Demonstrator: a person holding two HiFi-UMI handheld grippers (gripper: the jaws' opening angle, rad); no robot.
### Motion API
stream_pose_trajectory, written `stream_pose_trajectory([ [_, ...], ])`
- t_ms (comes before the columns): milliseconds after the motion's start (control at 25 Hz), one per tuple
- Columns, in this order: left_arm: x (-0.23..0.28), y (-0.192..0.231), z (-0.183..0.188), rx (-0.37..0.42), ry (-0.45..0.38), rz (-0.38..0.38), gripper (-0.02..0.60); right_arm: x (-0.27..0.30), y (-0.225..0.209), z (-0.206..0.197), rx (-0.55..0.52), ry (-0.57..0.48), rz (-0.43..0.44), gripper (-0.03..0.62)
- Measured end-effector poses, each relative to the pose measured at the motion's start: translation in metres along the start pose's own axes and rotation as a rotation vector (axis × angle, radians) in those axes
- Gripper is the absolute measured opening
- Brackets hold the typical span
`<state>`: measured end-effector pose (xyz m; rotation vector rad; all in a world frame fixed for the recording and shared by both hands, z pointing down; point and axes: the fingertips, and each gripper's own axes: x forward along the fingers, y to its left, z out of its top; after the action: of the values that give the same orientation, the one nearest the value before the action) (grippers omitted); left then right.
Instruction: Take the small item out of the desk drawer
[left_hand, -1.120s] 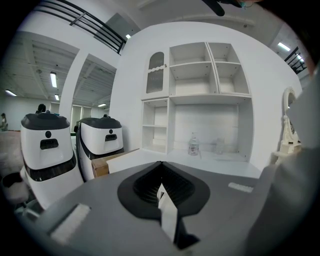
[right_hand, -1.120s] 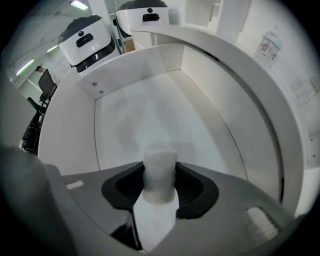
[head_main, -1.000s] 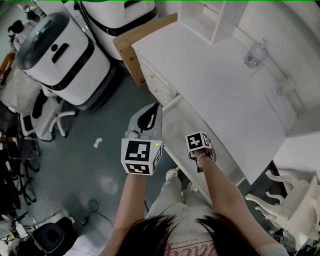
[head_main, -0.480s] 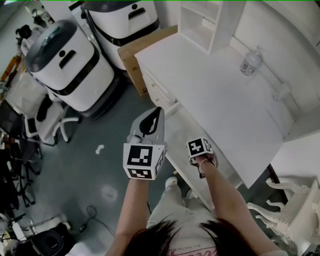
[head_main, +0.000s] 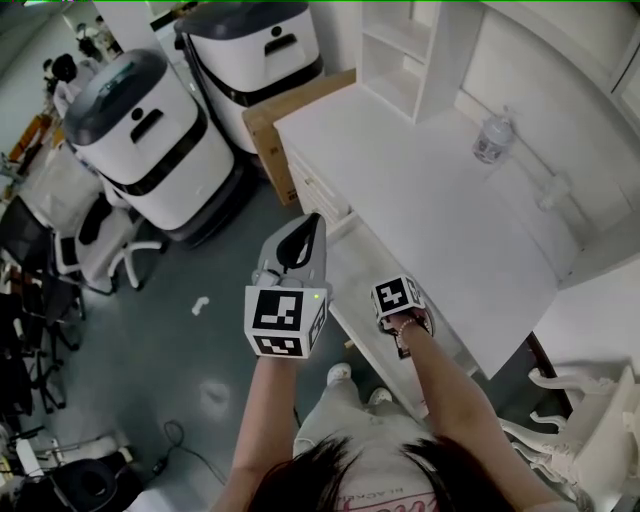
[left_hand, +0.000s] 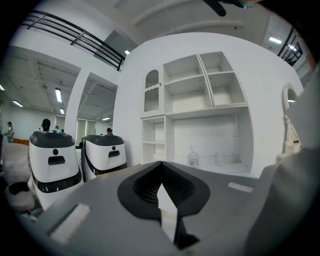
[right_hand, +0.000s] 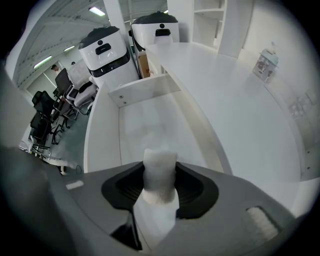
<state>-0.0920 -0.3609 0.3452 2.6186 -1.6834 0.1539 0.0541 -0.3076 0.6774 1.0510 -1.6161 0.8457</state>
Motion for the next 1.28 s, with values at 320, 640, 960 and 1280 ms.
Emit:
stream_pose_trajectory([
  [320,-0.015,-0.007,0.015,0.013,-0.033,0.009,0.012,-0.027,0.004,0.009,-0.021,-0.067,0.008,0.169],
  [640,-0.031,-0.012,0.029,0.026,-0.064,0.004,0.012,-0.058,0.009,0.009,-0.017,-0.136,0.013,0.169],
  [960,-0.040,-0.018,0.037,0.027,-0.095,-0.008,0.012,-0.092,0.010,0.010,0.000,-0.224,-0.004,0.170],
  [1280,-0.041,-0.025,0.041,0.045,-0.100,-0.028,0.012,-0.128,-0.006,0.021,-0.005,-0.337,-0.024,0.170],
])
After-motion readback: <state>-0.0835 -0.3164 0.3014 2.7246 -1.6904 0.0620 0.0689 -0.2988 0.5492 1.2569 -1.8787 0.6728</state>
